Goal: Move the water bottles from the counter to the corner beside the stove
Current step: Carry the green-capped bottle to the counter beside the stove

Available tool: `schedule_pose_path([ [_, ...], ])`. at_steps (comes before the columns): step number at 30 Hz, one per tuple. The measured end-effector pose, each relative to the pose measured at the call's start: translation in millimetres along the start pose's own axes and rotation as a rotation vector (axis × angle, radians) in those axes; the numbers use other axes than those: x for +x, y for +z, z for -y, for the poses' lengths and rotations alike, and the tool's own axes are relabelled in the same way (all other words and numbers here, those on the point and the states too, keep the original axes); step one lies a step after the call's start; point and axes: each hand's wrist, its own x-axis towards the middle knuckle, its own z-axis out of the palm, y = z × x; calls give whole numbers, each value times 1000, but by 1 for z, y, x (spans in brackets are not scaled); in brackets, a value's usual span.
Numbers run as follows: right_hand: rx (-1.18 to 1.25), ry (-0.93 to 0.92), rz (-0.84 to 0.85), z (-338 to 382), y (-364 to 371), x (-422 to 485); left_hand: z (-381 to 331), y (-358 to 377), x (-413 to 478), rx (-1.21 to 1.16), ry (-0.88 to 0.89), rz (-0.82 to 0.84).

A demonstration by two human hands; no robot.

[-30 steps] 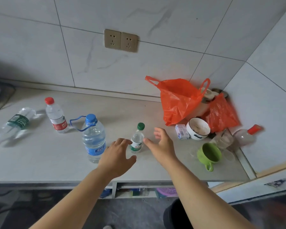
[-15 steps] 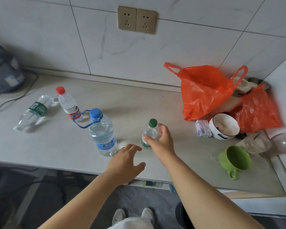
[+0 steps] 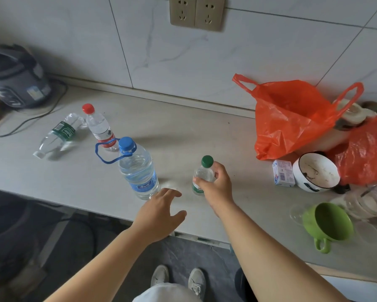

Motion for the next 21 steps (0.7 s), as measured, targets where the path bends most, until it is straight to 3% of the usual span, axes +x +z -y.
schedule_pose_path([
  [21,102,-60,-50,18,-21,-21,0,0,2,-66,50,33],
])
